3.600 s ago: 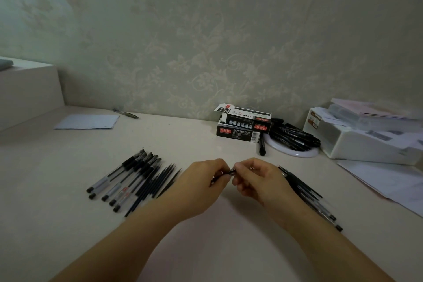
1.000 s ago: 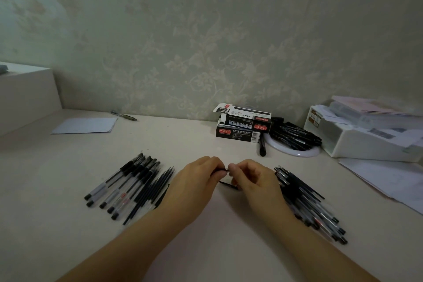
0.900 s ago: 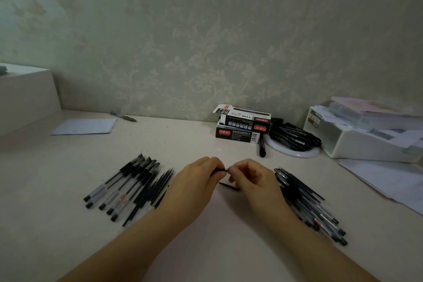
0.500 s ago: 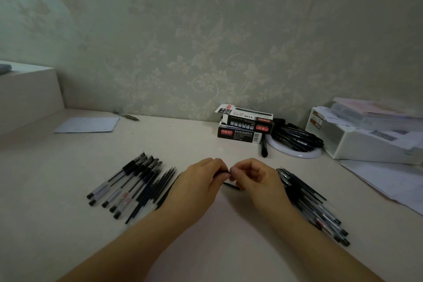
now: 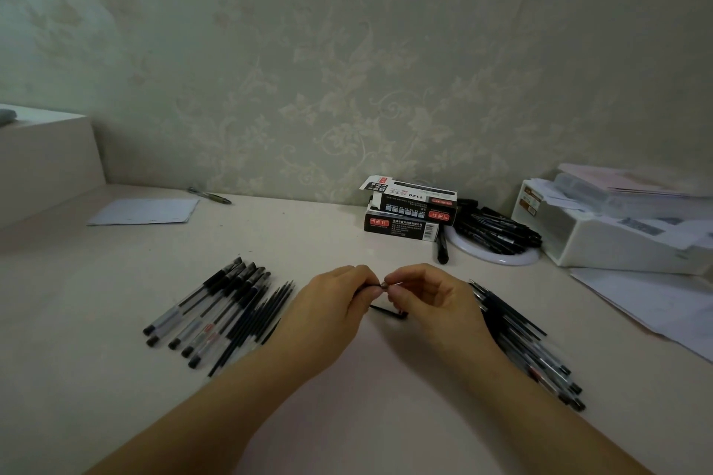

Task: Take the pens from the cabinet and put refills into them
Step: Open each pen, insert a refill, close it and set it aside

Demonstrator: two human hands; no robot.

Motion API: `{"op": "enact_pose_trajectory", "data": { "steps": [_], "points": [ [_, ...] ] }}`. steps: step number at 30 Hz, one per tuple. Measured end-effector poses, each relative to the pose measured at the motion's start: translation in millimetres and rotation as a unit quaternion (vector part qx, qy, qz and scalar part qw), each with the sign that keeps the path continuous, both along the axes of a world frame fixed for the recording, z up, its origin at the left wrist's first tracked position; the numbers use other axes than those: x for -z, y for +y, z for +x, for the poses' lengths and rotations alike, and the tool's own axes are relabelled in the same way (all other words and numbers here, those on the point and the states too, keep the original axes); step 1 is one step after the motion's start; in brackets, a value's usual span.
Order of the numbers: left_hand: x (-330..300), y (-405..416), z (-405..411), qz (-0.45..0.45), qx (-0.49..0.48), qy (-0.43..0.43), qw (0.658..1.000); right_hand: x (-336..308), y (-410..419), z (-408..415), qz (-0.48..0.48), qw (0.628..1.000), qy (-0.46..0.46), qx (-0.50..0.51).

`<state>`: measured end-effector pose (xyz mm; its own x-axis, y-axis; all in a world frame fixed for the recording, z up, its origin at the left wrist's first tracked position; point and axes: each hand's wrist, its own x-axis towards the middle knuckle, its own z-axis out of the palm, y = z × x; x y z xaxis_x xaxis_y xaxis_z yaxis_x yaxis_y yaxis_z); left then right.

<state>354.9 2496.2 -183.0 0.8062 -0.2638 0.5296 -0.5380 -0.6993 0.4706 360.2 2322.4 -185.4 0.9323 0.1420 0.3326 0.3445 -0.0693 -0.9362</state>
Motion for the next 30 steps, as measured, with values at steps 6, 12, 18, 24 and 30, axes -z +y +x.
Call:
{"op": "enact_pose_trajectory", "data": {
  "steps": [6, 12, 18, 24, 30],
  "points": [
    [-0.1, -1.3, -1.7, 0.003, 0.002, -0.014, 1.000, -3.8, 0.5, -1.0, -0.026, 0.999, 0.012, 0.030],
    [-1.1, 0.3, -1.4, 0.001, -0.009, -0.005, 1.000, -3.7, -5.7, 1.7, 0.003, 0.997, 0.027, 0.078],
    [1.6, 6.2, 2.6, -0.021, -0.050, -0.003, 0.999, -4.7, -12.2, -1.8, -0.213, 0.970, -0.081, 0.085],
    [5.4, 5.0, 4.3, -0.011, -0.049, -0.002, 0.999, 4.7, -0.2, -5.2, -0.412, 0.893, -0.181, 0.005],
    [7.8, 5.6, 5.1, -0.009, -0.047, -0.002, 0.999, 7.1, 0.6, -5.3, -0.401, 0.901, -0.165, 0.026]
  ]
}}
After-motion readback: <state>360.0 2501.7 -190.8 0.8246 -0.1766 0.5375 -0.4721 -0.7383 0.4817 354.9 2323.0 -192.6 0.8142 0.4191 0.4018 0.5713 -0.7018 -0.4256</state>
